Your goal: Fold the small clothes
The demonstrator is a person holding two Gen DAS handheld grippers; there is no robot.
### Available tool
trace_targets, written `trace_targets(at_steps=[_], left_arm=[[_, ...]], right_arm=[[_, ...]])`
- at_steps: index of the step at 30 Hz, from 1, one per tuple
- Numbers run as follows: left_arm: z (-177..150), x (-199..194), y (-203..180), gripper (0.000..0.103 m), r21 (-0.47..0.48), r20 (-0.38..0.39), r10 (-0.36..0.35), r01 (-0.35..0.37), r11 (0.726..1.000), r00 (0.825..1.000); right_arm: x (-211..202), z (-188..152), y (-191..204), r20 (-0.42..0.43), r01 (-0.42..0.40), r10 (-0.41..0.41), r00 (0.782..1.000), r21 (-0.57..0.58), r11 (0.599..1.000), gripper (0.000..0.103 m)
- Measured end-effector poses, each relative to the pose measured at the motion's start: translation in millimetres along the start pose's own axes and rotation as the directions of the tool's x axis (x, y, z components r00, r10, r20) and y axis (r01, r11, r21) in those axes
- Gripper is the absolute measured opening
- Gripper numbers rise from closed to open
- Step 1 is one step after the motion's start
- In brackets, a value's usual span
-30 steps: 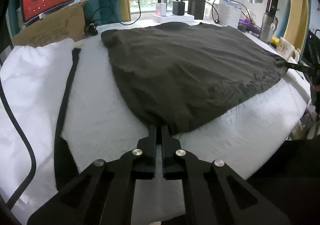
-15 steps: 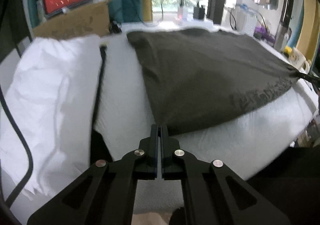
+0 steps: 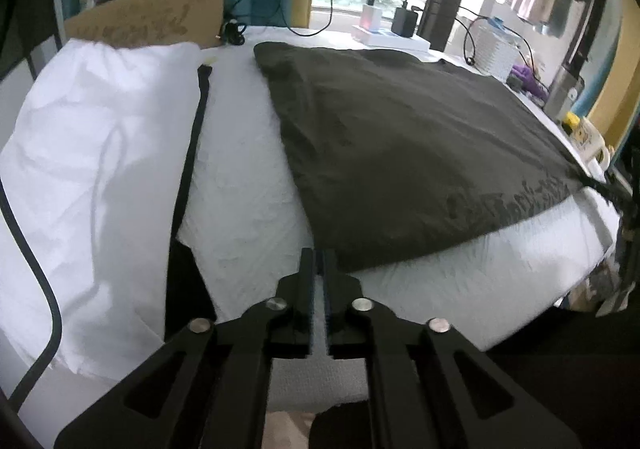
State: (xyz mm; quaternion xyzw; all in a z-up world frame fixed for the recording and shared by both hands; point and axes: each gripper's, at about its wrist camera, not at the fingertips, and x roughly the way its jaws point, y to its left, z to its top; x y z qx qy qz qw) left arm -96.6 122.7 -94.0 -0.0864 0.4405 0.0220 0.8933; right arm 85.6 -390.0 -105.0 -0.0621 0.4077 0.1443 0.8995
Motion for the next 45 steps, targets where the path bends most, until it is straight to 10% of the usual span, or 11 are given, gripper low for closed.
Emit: trace_targets(at_steps=[3,11,15,31,35,39,45], left_arm=[[3.6,-2.9,-4.6,0.063,-0.011,0.034,-0.019,0.02,1.0,0.999],[9.4,22.0,-15.7,0.062,0.016,0.006,-0.027,0.027,0.999,1.0],[4.2,26.6,-23.1,0.007,0.077,0.001,-0.015,0.015,0.997,1.0],[3.5,9.7,-18.2,0.01,0.109,-0.027,-0.013,0.016,0.994,1.0],[10.1,-3.2,-11.9,0.028,0.096,0.017,0.025,-0.027,0.995,1.0],[19.8,-20.7,-5.9,0.039,0.079,0.083,0.041,-0.047,0.996,0.996],[37.7,-21.6,-17.8,0.047,0.104,0.136,0.021,-0.035,0.994,0.99]], right_arm=[[-1.0,0.1,0.0,0.005,0.0,0.0,1.0,0.001,1.0,0.01],[-4.4,-0.1,0.4,0.014,-0.002,0.002,1.0,-0.002,1.0,0.01],[-4.4,-1.7,1.3,0.011,-0.003,0.004,1.0,-0.01,1.0,0.01],[-11.6,-21.9,3.5,-0.005,-0.008,0.009,1.0,0.03,1.0,0.012],[-15.0,-23.0,5.3,-0.002,-0.001,0.001,1.0,0.014,1.0,0.013],[-21.4,-25.9,3.5,-0.003,0.0,0.0,1.0,0.03,1.0,0.077],[-30.2,-32.8,5.3,-0.004,-0.067,0.068,0.998,0.088,0.994,0.08]])
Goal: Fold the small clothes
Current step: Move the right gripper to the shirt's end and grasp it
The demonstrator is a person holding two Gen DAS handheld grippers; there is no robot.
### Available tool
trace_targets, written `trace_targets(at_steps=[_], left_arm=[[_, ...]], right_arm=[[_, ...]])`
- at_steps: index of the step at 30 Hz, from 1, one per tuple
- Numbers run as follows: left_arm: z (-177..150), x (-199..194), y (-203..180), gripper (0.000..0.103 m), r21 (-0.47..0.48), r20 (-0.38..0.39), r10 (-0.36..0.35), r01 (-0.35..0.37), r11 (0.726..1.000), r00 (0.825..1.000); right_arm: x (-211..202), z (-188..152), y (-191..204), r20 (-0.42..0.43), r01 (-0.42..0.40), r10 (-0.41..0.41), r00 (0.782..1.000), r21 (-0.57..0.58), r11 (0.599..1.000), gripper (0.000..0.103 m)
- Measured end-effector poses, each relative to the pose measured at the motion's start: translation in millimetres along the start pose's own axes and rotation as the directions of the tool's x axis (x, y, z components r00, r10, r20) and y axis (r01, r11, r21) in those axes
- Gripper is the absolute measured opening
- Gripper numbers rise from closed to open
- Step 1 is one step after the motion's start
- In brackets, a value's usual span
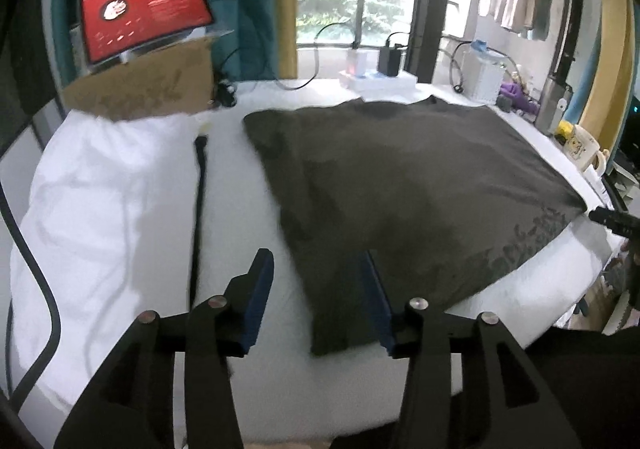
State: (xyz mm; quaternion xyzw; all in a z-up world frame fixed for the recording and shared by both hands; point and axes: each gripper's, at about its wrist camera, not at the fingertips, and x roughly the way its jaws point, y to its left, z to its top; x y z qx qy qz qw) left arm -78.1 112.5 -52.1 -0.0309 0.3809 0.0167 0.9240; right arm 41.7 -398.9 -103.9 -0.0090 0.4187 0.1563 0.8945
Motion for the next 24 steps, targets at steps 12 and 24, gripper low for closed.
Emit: trace_targets(at_steps=[12,24], left_arm=[[33.1,34.9,-35.0,0.05,0.043,0.02,-0.081,0.08,0.996,0.997],[47.0,75.0,-15.4,0.054,-0.016,-0.054,-0.071,0.07,0.997,0.996]], right_arm=[[26.2,8.4,23.1,-0.025,-0.118,0.12,0.993,0.06,0.991,0.08],[54.6,40.1,22.9,-0.003,-0.091,0.091,0.996,0.117,0.989,0.081]])
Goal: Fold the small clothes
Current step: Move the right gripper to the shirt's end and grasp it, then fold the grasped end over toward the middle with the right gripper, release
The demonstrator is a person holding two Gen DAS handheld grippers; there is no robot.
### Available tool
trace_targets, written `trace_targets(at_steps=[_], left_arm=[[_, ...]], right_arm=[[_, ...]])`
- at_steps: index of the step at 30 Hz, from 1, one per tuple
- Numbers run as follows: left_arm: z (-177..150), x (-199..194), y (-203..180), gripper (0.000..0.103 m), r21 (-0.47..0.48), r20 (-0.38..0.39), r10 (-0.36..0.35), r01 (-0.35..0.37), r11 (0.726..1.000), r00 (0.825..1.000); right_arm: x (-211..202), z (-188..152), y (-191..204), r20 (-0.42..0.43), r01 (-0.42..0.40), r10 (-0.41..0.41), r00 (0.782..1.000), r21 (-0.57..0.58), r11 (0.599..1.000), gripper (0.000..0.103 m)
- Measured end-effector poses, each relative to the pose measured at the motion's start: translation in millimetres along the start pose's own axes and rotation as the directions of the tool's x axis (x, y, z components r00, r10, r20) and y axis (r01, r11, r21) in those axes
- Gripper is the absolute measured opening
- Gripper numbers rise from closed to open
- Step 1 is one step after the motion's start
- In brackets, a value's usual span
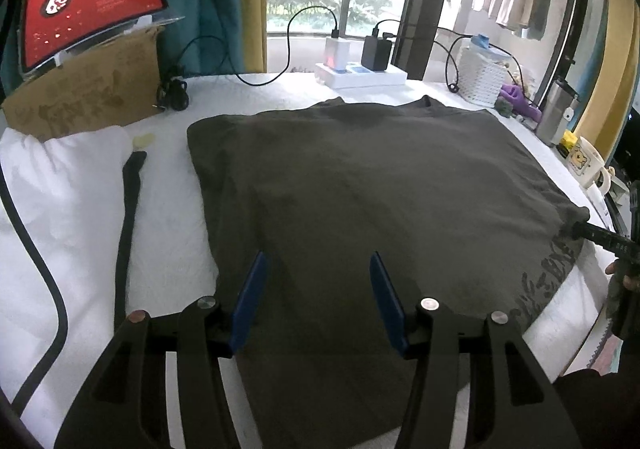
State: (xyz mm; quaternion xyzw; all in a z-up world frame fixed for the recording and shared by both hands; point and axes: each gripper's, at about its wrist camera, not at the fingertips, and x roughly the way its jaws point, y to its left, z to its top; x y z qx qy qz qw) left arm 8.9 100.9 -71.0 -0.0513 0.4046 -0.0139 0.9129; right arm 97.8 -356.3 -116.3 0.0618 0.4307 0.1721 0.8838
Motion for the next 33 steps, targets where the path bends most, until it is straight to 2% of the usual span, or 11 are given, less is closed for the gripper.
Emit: trace_targets(at_steps=[9,13,14,15,16,17,19,22,26,33], left_arm=[[21.3,21.4,8.8,0.054,-0.004,-0.02,-0.029,0.029,1.0,0.999],[29.7,31.0,15.8,0.054,-0.008,-0.03,-0.036,0.036,0.999,0.999],[31.2,32.7,17.5,0.054,-0.01,-0.031,-0.036,0.036,0.999,0.999],[32.7,35.2,20.1,0.054,-0.014,-0.032,-0.035,0.035,0.999,0.999],[34.3,37.6,22.6,0.054,-0.018,-0.034,-0.034,0.034,0.999,0.999],[35.4,39.9,25.0,0.055,-0.022,-0.036,-0.034,0.034,0.999,0.999],[37.3,44.8,30.3,0.055,-0.028,-0.048,-0.033,0.032,0.999,0.998],[38.8,50.4,37.0,0.055,-0.04,-0.056,-0.039,0.036,0.999,0.998],[40.8,53.0,42.3,0.055,-0.045,-0.056,-0.047,0.044,0.998,0.997],[40.5,47.6,51.0,0.055,-0.064,-0.033,-0.056,0.054,0.996,0.998]], right_arm=[[21.1,23.3,3.7,0.002,-0.006,0.006,1.0,0.057,0.998,0.081],[33.5,34.6,11.6,0.0,0.019,-0.019,1.0,0.041,0.999,0.08],[36.1,36.9,13.4,0.002,0.023,-0.023,1.0,0.039,0.999,0.076],[41.6,39.5,16.9,-0.006,0.031,-0.03,1.0,0.033,0.999,0.06],[43.9,40.9,20.1,-0.001,0.048,-0.048,0.999,0.019,0.999,0.052],[47.5,42.7,23.5,-0.008,0.052,-0.052,0.999,0.005,0.999,0.049],[53.1,46.0,27.1,-0.012,0.054,-0.054,0.998,-0.008,0.999,0.031],[56.0,48.9,24.8,-0.017,0.032,-0.032,0.999,0.0,0.999,0.023],[51.3,53.7,17.5,-0.01,-0.015,0.015,1.0,0.055,0.998,0.018],[34.1,74.8,51.6,0.052,-0.022,0.024,0.998,-0.024,0.999,0.017]])
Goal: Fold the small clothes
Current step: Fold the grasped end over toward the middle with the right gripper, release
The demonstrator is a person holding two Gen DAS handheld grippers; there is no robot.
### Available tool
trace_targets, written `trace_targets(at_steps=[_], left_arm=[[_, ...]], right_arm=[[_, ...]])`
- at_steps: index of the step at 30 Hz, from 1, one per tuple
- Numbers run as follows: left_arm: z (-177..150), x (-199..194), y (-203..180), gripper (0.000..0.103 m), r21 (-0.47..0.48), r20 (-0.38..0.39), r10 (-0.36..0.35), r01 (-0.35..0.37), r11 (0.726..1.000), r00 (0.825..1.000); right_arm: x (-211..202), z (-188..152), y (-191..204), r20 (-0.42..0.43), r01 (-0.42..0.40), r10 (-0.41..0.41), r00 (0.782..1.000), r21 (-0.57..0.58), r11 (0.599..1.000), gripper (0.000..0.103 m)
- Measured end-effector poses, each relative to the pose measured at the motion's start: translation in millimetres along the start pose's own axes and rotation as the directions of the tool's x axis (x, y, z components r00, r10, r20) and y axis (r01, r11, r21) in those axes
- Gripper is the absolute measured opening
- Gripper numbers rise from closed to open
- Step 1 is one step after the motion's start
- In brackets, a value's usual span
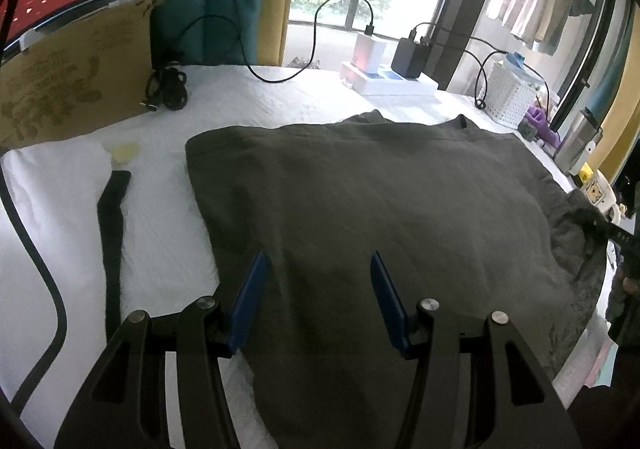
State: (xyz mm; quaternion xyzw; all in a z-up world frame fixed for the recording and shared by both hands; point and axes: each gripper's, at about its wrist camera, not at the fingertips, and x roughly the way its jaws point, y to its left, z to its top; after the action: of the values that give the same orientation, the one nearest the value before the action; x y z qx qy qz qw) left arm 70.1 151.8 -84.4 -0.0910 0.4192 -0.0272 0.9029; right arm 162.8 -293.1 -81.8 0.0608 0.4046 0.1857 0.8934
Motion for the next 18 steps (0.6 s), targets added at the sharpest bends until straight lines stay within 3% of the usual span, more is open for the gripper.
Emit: trace_targets(at_steps=[9,18], left_arm=[[-10.9,-21.9,16.8,0.055,-0.033,0.044,0.012,-0.011,0.999,0.999],[-21.6,-43.6,36.9,0.055,-0.051,0.069,0.038,-0.034,0.998,0.997]], right_arm=[[3.8,29.8,96.4,0.027,-0.124,0.133,0.991,-0.216,0.969,0.016],[24.0,9.9,206.4,-0.082,-0.304,0.296,0.952,-0.392,0.868,0.016]])
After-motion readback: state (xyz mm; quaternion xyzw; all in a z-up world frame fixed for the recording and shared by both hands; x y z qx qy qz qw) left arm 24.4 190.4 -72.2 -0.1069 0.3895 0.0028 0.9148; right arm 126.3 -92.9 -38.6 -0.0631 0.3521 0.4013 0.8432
